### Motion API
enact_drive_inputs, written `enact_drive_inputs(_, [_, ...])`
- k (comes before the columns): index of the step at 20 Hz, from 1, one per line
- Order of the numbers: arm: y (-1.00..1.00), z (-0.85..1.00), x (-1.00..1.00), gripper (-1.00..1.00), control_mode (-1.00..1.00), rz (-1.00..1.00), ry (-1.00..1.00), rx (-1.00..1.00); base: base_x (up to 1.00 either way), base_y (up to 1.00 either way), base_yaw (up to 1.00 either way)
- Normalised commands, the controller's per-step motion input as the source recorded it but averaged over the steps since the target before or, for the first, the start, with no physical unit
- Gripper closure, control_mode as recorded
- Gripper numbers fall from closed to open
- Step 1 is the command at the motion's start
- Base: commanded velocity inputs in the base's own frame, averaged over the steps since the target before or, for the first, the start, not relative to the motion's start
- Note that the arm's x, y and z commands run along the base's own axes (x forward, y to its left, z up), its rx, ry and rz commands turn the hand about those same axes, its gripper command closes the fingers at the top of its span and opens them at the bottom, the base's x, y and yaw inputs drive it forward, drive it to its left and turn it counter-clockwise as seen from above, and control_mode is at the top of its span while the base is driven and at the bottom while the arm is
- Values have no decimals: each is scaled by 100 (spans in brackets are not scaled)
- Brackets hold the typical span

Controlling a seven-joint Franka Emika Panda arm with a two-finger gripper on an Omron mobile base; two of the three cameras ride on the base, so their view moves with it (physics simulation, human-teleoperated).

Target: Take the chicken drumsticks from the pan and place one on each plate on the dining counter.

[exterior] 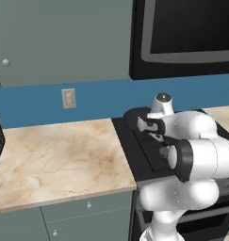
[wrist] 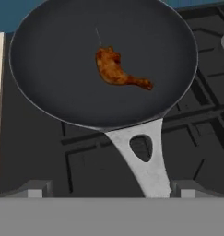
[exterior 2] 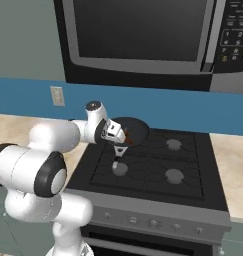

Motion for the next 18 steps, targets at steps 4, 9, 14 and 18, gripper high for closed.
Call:
enact_drive_inputs(4, [-18,-23,84,-100,-100,1,0,0,0,0,0])
enact_drive_inputs(9, [-20,-19,76,-100,-100,3,0,0,0,0,0])
enact_drive_inputs(14, [-11,-26,65,-100,-100,8,3,-5,0,0,0])
enact_drive_inputs(18, [-19,-41,63,-100,-100,13,4,-7,0,0,0])
